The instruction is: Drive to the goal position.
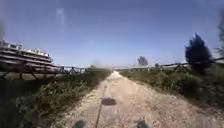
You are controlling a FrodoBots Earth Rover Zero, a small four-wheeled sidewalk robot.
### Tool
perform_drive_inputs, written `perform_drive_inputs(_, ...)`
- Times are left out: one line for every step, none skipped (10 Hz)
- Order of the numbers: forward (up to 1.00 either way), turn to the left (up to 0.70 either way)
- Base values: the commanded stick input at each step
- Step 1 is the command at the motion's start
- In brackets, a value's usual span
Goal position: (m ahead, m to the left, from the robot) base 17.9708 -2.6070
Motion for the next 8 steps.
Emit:
perform_drive_inputs(0.7,-0.16)
perform_drive_inputs(0.7,-0.26)
perform_drive_inputs(0.7,-0.25)
perform_drive_inputs(0.7,-0.19)
perform_drive_inputs(0.7,-0.06)
perform_drive_inputs(0.7,0.0)
perform_drive_inputs(0.7,0.0)
perform_drive_inputs(0.7,0.0)
